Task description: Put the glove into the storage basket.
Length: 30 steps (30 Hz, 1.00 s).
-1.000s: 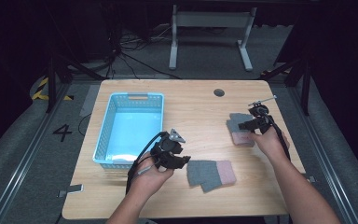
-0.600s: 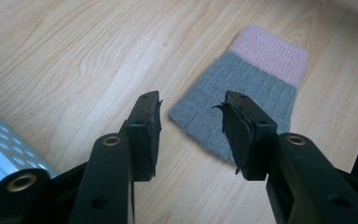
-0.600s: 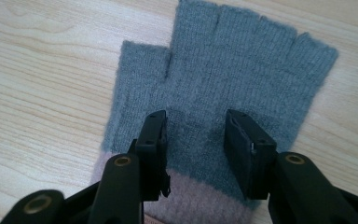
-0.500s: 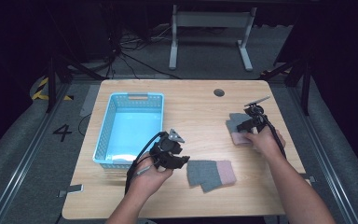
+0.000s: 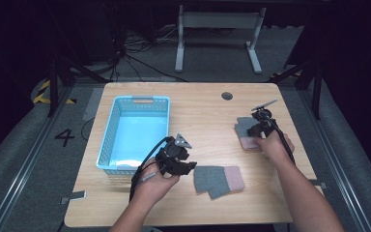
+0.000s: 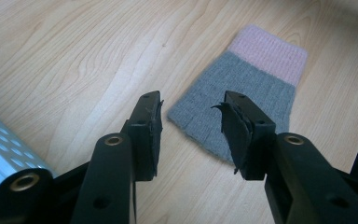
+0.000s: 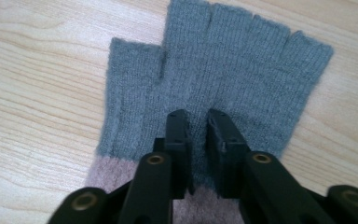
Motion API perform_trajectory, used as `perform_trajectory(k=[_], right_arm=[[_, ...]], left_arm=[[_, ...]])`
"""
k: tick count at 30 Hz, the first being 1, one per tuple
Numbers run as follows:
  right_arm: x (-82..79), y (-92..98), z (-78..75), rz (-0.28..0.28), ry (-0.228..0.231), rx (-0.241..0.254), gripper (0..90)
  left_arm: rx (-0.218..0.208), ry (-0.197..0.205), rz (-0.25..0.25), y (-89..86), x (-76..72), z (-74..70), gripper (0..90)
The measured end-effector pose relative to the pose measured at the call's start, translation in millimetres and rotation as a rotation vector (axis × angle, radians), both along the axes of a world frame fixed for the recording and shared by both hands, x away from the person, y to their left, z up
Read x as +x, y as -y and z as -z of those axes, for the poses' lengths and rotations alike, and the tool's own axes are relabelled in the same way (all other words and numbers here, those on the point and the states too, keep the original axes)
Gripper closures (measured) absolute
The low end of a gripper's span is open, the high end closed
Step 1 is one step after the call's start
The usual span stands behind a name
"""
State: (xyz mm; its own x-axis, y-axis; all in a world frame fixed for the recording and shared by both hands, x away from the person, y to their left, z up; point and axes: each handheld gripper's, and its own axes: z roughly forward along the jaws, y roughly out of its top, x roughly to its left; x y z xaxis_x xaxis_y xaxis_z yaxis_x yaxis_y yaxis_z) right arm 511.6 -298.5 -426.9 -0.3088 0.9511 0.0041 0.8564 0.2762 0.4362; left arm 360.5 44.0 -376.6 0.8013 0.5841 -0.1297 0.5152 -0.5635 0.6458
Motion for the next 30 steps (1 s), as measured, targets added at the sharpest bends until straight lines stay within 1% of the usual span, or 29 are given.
perform_trajectory(k=[1, 4, 11, 16, 20, 21, 23, 30], right_arm=[[-0.3, -0.6, -0.1, -0.008, 0.005, -0.009, 83.3], [-0.8, -2.2, -0.6, -0.016, 0.016, -0.026, 85.1], [-2.8, 2.6, -6.0, -0.010, 0.027, 0.001, 86.1], [-8.6, 8.0, -16.0, -0.029, 0.034, 0.020, 86.1], [-15.5, 11.4, -26.1, -0.040, 0.053, 0.035, 86.1], [-17.7, 12.2, -29.3, -0.045, 0.065, 0.038, 86.0], [-21.1, 13.2, -34.4, -0.053, 0.076, 0.044, 86.1], [-34.7, 12.3, -53.1, -0.110, 0.108, 0.050, 86.1]], left_arm=[[-0.001, -0.001, 0.000, 0.0, 0.0, 0.1, 58.1], [-0.001, 0.001, 0.000, 0.0, 0.0, 0.1, 58.1], [0.000, -0.003, -0.002, -1.7, 0.7, -0.1, 57.6], [0.000, -0.004, -0.006, -2.1, 0.6, -0.5, 56.4], [0.001, 0.000, -0.006, -2.2, 0.8, -0.7, 56.2], [0.002, -0.001, -0.005, -2.0, 0.8, -0.6, 56.1], [0.002, -0.005, -0.006, -1.6, 0.9, -0.3, 56.1], [0.004, -0.009, -0.006, -1.6, 1.0, -0.2, 56.2]])
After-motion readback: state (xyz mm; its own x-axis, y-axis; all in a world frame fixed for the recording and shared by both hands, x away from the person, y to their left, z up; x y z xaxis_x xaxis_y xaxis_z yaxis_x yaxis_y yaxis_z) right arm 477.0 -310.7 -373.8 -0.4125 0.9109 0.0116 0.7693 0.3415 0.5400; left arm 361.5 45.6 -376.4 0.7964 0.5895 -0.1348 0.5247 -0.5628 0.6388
